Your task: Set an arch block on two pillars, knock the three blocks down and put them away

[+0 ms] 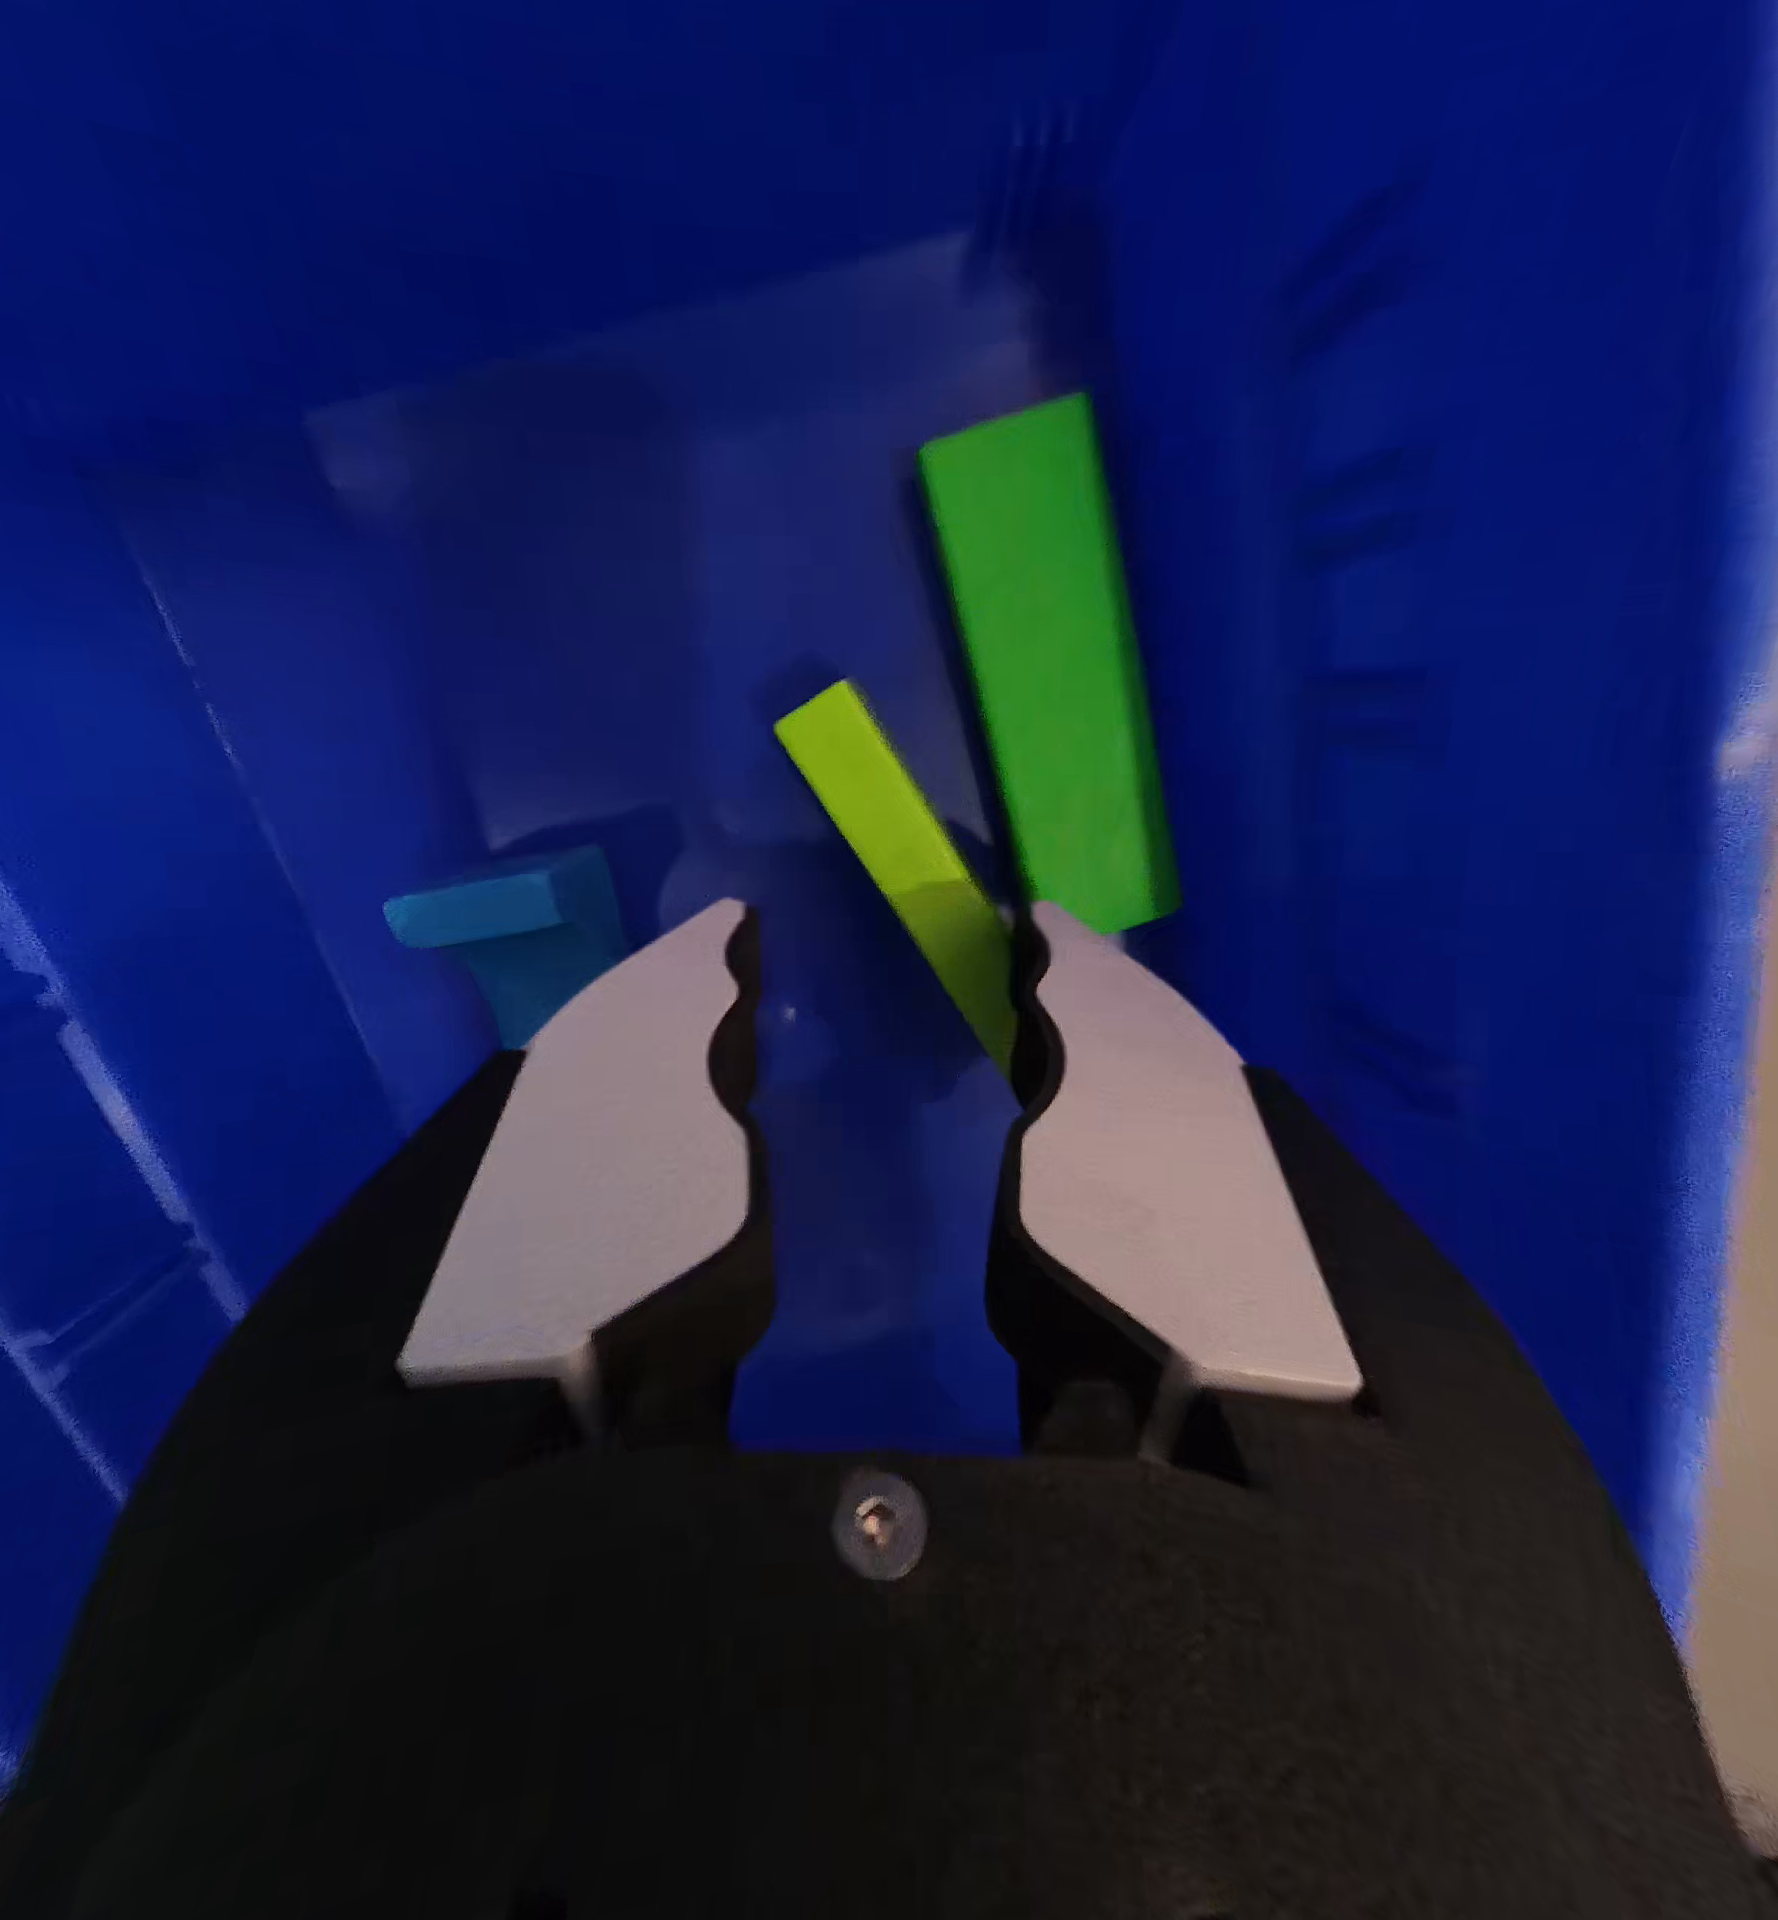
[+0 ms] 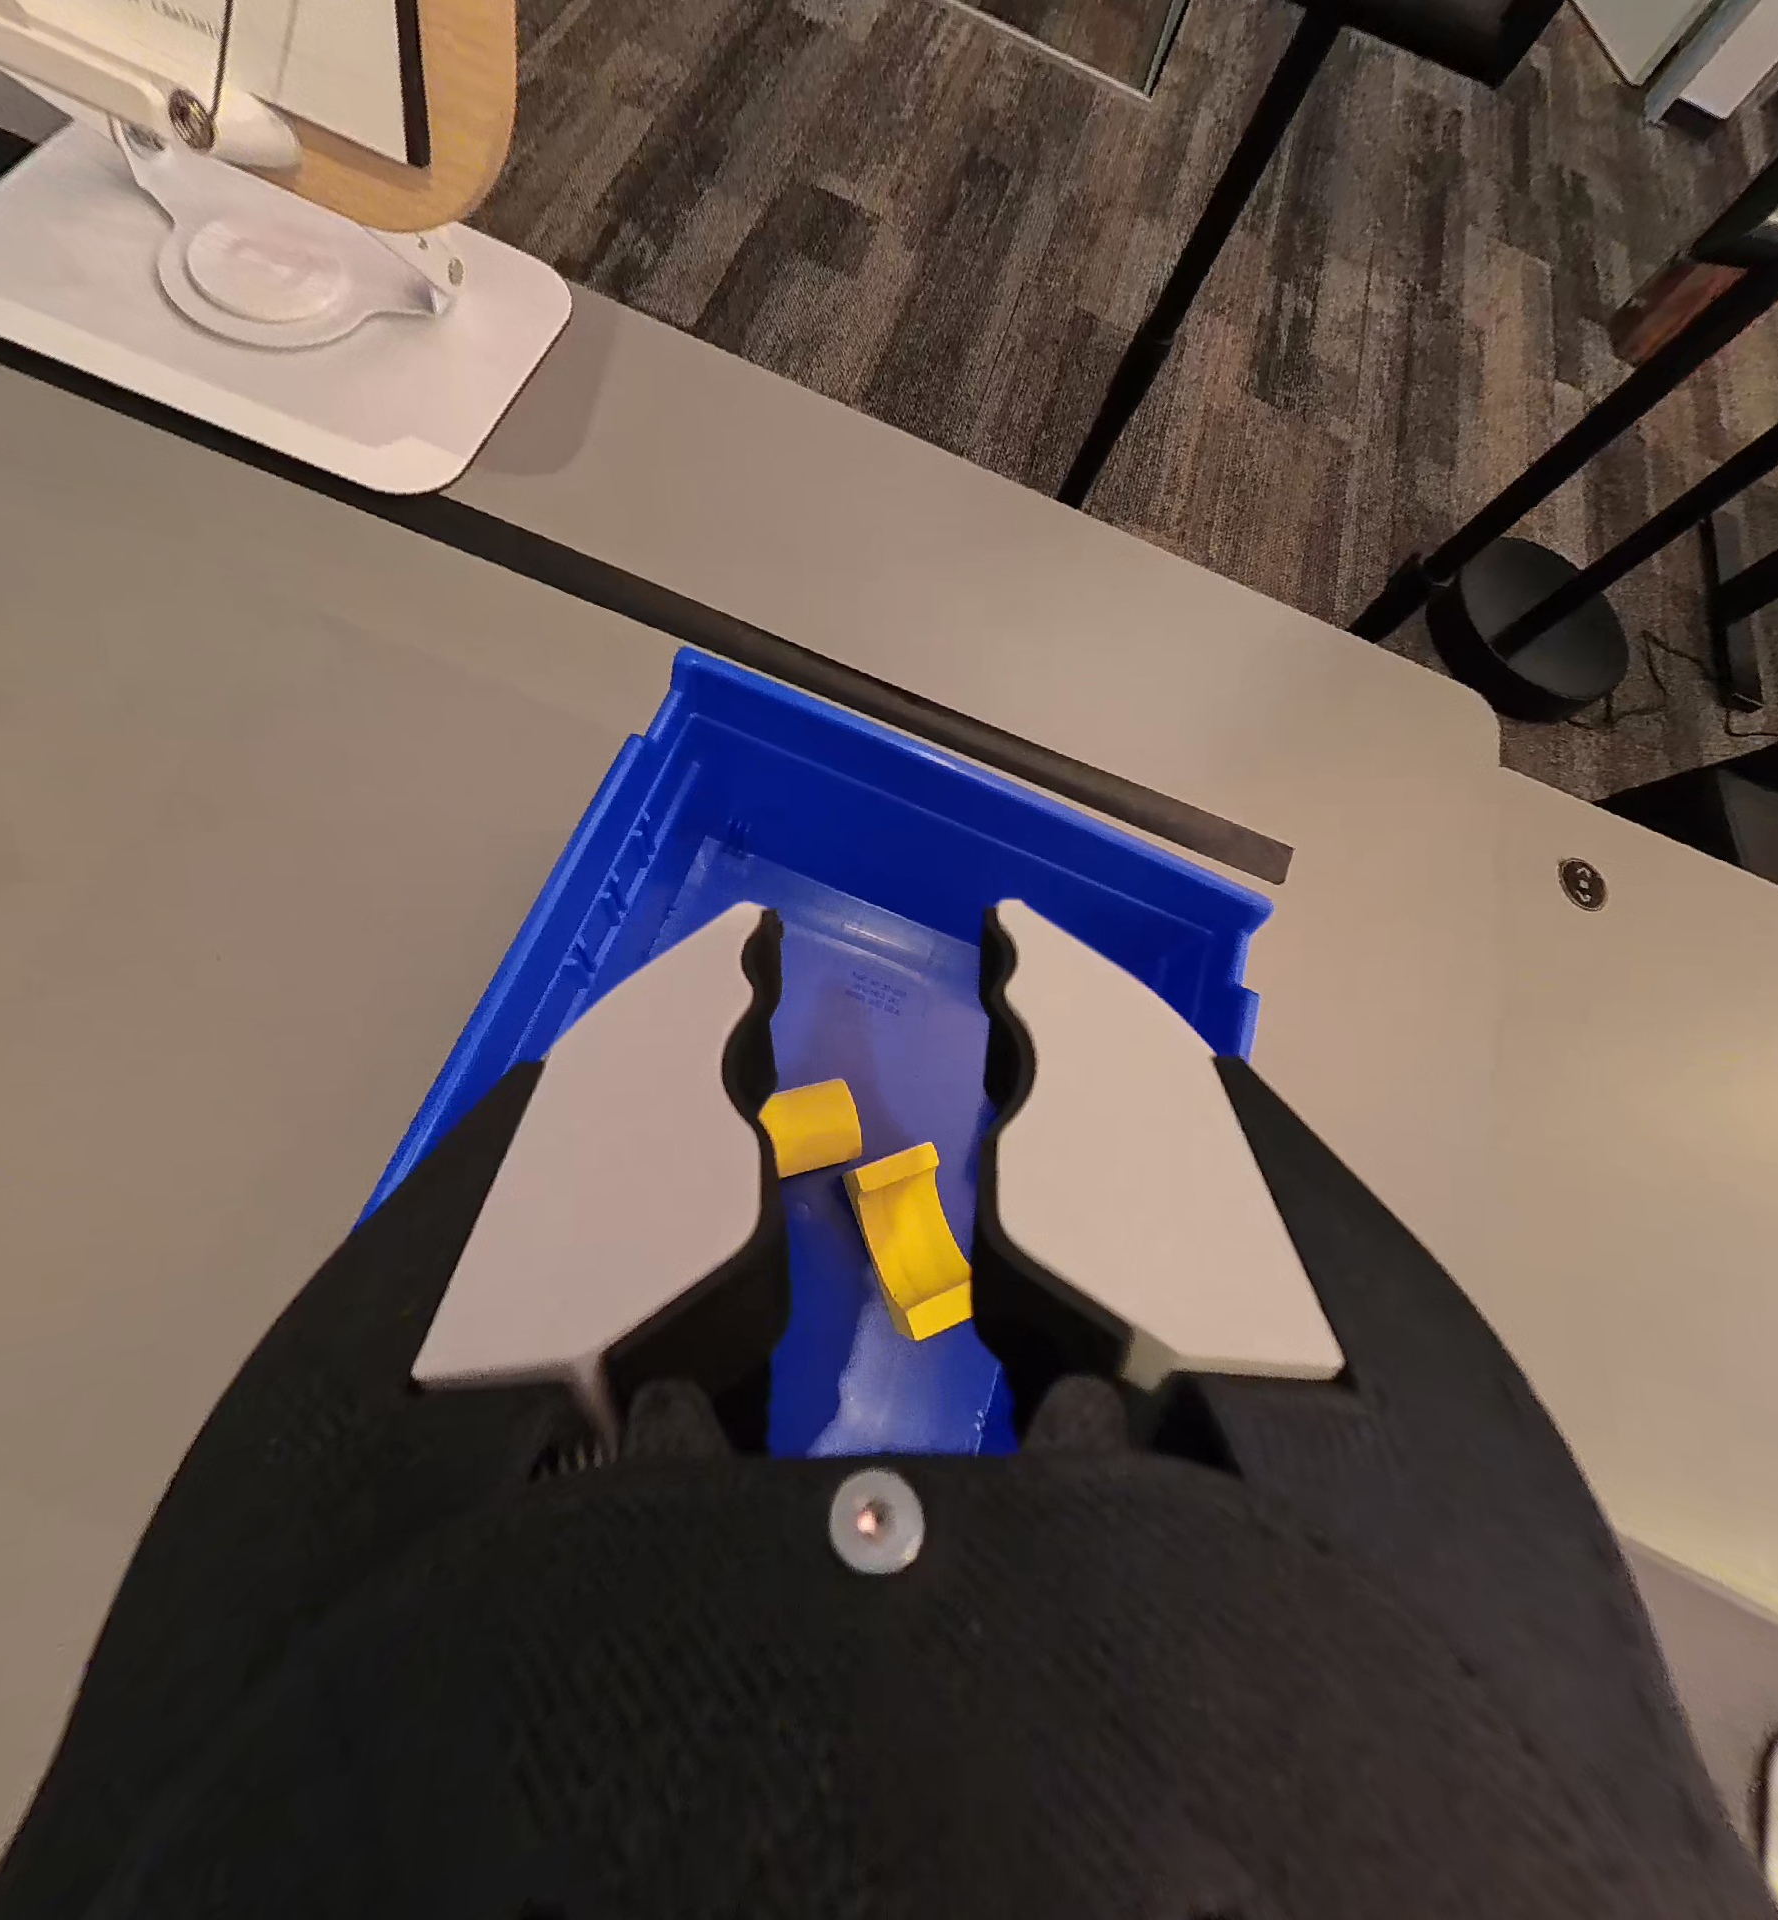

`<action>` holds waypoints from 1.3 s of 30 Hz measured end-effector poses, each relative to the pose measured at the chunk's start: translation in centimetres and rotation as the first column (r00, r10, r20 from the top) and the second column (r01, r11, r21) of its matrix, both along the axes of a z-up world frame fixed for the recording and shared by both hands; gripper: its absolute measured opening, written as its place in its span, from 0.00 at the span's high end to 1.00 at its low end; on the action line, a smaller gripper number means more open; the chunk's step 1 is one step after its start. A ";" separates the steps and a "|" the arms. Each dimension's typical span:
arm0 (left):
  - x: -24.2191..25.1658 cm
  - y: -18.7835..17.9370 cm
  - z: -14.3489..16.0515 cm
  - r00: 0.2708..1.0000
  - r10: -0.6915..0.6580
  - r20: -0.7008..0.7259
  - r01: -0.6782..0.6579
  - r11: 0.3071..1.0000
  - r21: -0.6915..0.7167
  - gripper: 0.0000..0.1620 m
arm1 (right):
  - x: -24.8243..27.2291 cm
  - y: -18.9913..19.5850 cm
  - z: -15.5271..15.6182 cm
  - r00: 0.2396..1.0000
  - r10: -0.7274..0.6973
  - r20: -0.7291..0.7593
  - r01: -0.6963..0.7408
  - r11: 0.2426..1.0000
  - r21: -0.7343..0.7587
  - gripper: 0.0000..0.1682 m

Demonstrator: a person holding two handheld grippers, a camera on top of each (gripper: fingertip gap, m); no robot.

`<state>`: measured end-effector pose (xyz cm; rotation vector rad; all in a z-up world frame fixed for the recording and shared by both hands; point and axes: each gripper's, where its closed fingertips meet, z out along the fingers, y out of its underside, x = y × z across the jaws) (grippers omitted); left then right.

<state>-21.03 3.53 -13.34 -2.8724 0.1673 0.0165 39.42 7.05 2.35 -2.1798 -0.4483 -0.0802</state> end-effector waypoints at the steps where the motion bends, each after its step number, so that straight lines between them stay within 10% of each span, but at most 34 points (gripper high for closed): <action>1: -0.6 -0.3 -0.5 0.999 0.003 -0.043 -0.004 0.999 -0.034 0.69 | 0.0 0.0 -0.1 1.000 -0.003 0.013 0.003 1.000 -0.004 0.77; 5: -0.6 -2.0 -2.3 0.996 -0.052 -0.070 0.039 0.985 -0.166 0.88 | -0.3 0.1 -0.6 0.998 0.002 0.055 -0.001 1.000 -0.017 0.77; 11: -1.7 -1.7 -0.6 0.987 -0.095 -0.127 0.081 0.990 -0.116 0.90 | -1.6 0.5 -1.1 0.993 0.028 0.114 -0.025 0.999 -0.027 0.77; 16: -0.6 -0.6 8.1 0.995 -0.092 0.027 0.083 0.965 0.247 0.90 | -4.5 0.9 0.8 0.985 0.061 0.161 -0.077 0.993 0.094 0.77; 19: 6.1 -0.6 16.1 0.901 -0.329 0.283 0.115 0.810 0.576 0.90 | -9.9 0.3 3.3 0.971 0.208 0.116 -0.231 0.942 0.244 0.78; 22: 14.6 -3.8 20.5 0.671 -0.665 0.328 0.280 0.637 0.718 0.90 | -19.0 -3.5 5.1 0.823 0.564 -0.065 -0.510 0.786 0.349 0.78; 25: 22.4 -7.5 22.1 0.407 -0.884 0.229 0.401 0.398 0.825 0.90 | -26.4 -9.4 6.2 0.478 0.826 -0.298 -0.701 0.563 0.437 0.75; 30: 29.1 -11.2 21.0 0.196 -0.956 0.219 0.463 0.287 0.838 0.90 | -30.8 -13.8 6.7 0.146 0.892 -0.427 -0.731 0.388 0.561 0.74; 36: 30.3 -12.0 19.2 0.153 -0.970 0.191 0.537 0.244 0.807 0.90 | -31.7 -15.2 5.8 0.070 0.904 -0.421 -0.765 0.319 0.559 0.90; 39: 29.1 -9.9 18.8 0.273 -0.954 0.123 0.546 0.259 0.797 0.85 | -31.6 -13.5 4.8 0.210 0.901 -0.379 -0.756 0.396 0.522 0.90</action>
